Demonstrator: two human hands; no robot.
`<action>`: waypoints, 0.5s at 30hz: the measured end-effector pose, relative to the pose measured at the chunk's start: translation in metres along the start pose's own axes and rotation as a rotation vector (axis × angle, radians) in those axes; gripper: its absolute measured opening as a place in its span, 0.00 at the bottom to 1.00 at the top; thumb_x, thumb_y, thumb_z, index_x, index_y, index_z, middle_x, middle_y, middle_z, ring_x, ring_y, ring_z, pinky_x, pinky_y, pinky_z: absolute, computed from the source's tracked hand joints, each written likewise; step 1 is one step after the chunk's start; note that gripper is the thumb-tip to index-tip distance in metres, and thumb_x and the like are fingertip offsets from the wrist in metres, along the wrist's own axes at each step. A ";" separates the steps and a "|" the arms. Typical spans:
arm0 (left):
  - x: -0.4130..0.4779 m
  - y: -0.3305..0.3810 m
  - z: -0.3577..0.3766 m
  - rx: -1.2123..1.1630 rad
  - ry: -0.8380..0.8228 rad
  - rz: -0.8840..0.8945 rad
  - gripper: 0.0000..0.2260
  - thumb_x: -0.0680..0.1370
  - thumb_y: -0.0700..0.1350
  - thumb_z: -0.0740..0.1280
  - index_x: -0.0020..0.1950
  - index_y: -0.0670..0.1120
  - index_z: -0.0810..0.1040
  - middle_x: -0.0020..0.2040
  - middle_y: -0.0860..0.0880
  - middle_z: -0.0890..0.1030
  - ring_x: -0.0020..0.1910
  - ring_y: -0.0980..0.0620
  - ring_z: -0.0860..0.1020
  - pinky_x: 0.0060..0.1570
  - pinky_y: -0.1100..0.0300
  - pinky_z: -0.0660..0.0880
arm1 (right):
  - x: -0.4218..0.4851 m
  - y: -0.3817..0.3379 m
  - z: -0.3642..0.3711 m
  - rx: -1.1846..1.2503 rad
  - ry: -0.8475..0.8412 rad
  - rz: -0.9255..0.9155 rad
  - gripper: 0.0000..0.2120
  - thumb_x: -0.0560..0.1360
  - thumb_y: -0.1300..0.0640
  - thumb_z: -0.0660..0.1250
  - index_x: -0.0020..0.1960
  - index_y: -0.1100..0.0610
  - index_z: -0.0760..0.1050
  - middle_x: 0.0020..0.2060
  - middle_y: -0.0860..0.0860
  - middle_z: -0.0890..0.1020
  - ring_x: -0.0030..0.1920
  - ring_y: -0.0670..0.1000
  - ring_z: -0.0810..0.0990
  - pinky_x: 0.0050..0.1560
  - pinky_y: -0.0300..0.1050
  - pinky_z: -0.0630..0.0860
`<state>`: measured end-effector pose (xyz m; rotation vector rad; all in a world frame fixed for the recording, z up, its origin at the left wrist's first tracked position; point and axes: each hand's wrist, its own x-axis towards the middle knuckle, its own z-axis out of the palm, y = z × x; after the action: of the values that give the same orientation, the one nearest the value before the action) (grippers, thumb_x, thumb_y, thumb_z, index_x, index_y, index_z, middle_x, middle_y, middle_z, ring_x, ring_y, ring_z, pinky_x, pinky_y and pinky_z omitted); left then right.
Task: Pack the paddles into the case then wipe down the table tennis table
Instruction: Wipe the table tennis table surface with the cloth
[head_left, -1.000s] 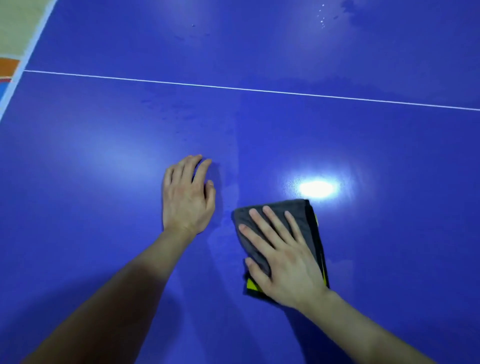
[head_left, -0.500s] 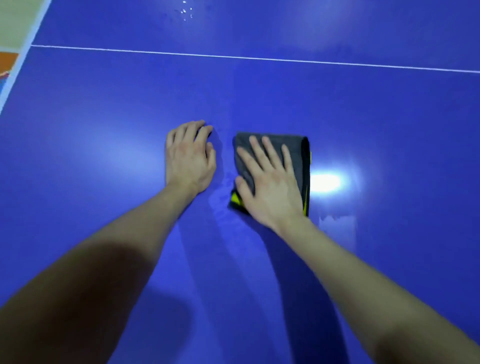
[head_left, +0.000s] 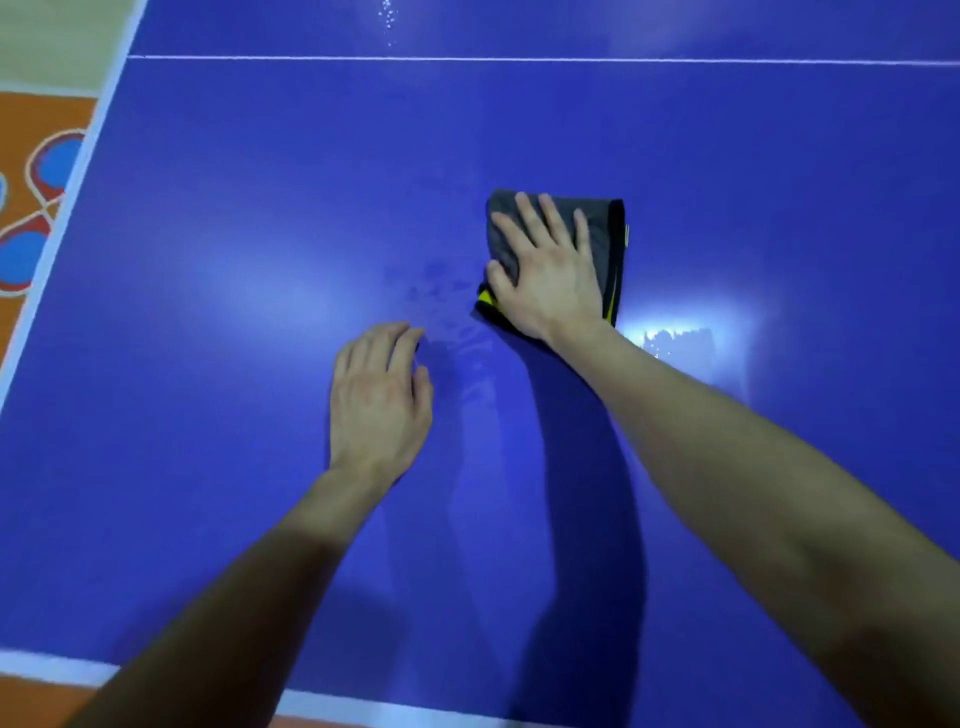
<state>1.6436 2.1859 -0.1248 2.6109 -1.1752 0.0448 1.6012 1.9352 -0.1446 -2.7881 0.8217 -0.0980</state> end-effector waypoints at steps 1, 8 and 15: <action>-0.017 0.001 0.000 -0.003 -0.003 0.005 0.17 0.82 0.41 0.66 0.71 0.41 0.77 0.70 0.43 0.78 0.71 0.41 0.74 0.71 0.42 0.70 | -0.006 -0.002 0.001 -0.005 0.008 0.001 0.32 0.84 0.37 0.53 0.86 0.46 0.64 0.88 0.50 0.58 0.88 0.54 0.52 0.87 0.65 0.45; -0.091 0.023 -0.002 -0.016 0.010 -0.041 0.16 0.83 0.40 0.66 0.71 0.42 0.78 0.70 0.44 0.78 0.71 0.40 0.75 0.71 0.42 0.70 | -0.233 -0.046 -0.007 0.054 -0.036 -0.164 0.33 0.86 0.39 0.58 0.87 0.50 0.62 0.89 0.52 0.54 0.89 0.55 0.46 0.85 0.68 0.50; -0.140 0.061 0.002 -0.007 0.008 -0.008 0.15 0.84 0.43 0.63 0.69 0.42 0.79 0.68 0.43 0.78 0.68 0.40 0.75 0.68 0.42 0.71 | -0.255 0.003 -0.004 0.068 -0.013 -0.284 0.29 0.84 0.44 0.64 0.84 0.47 0.69 0.87 0.49 0.60 0.88 0.52 0.53 0.86 0.64 0.53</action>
<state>1.5045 2.2488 -0.1314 2.6070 -1.1607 0.0498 1.3847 2.0703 -0.1412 -2.8187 0.4063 -0.1525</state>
